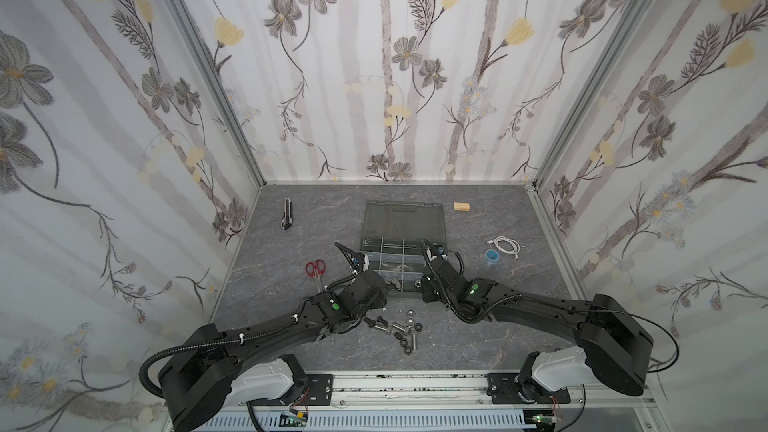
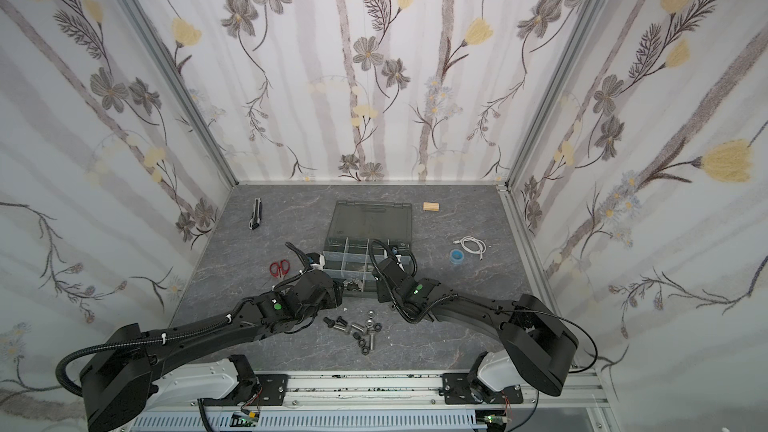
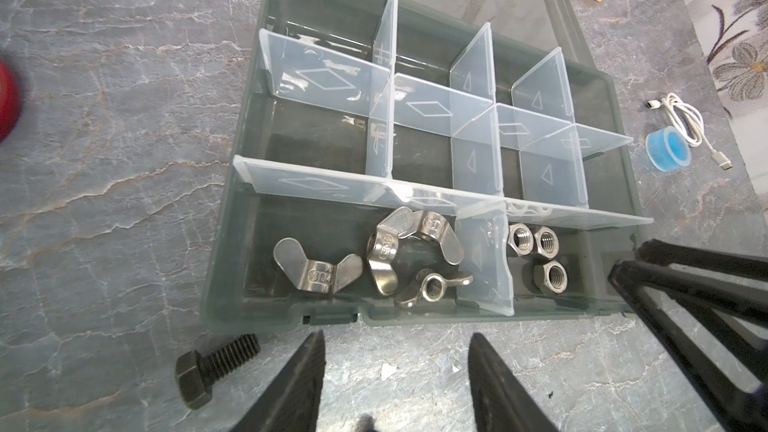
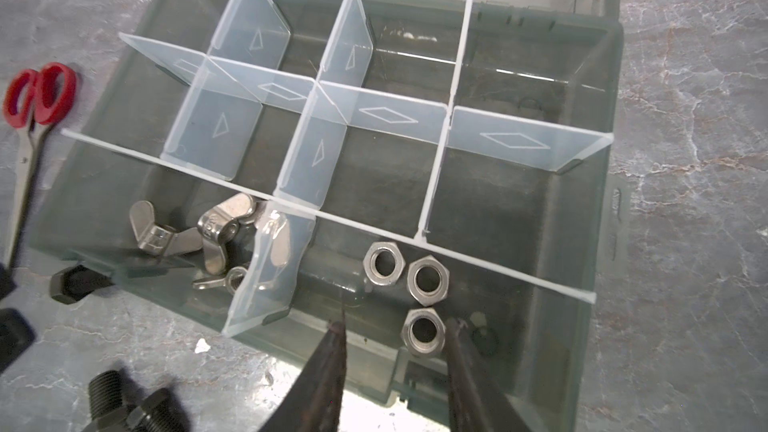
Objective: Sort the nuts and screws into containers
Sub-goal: 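Carry the hex nut into the hex-nut compartment and open the right gripper, then lower the left gripper to the hex nuts while the right gripper withdraws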
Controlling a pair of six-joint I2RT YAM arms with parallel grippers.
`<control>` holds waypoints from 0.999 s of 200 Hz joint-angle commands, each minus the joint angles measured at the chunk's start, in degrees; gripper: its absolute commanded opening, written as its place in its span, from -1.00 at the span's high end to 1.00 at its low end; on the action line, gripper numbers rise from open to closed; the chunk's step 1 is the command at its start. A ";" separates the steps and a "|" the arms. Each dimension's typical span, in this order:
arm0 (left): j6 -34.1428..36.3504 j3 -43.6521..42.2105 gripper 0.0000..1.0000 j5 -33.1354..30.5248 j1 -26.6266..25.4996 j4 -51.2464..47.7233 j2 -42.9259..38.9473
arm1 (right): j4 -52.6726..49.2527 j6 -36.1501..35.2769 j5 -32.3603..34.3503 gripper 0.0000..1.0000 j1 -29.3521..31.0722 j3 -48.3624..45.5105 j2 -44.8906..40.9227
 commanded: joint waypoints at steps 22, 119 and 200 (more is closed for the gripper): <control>-0.10 1.24 -0.15 -0.17 -0.82 1.46 1.34 | 0.91 0.95 0.48 0.18 0.05 -0.21 -1.92; -1.88 2.40 -0.15 -0.27 -4.75 1.90 3.80 | 0.95 1.24 0.22 0.18 0.58 -3.43 -6.18; -2.99 3.37 -0.15 -0.48 -7.90 2.07 6.87 | -0.40 1.91 1.14 0.17 1.06 -4.83 -9.98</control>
